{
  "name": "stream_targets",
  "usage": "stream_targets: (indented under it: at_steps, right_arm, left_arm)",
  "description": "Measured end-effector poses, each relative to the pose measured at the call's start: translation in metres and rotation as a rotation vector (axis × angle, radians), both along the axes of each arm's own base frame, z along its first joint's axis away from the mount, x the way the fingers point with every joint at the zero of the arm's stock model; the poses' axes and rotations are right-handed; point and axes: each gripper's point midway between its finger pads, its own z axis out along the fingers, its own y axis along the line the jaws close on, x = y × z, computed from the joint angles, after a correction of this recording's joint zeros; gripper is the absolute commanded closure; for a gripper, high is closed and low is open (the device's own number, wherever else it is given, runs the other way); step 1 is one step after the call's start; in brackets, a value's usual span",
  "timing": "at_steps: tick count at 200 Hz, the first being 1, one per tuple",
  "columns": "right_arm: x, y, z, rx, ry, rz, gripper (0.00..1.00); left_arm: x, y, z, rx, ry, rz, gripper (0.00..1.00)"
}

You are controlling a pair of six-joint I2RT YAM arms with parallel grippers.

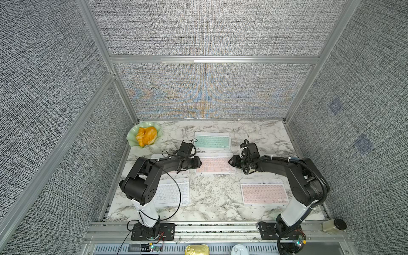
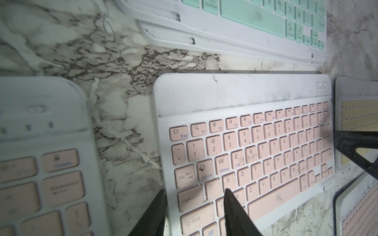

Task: Stack the numeric keypads
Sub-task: Pick up the numeric keypad from the center of the board.

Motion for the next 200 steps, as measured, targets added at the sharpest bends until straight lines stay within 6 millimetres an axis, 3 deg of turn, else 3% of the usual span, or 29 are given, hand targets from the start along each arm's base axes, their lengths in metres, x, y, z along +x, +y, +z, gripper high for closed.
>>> stream_targets:
  at_steps: [200]
  right_arm:
    - [-0.010,0.001,0.016,0.091,0.001,0.001,0.47]
  left_arm:
    - [0.001,-0.001,-0.001,0.001,-0.017,-0.003,0.54]
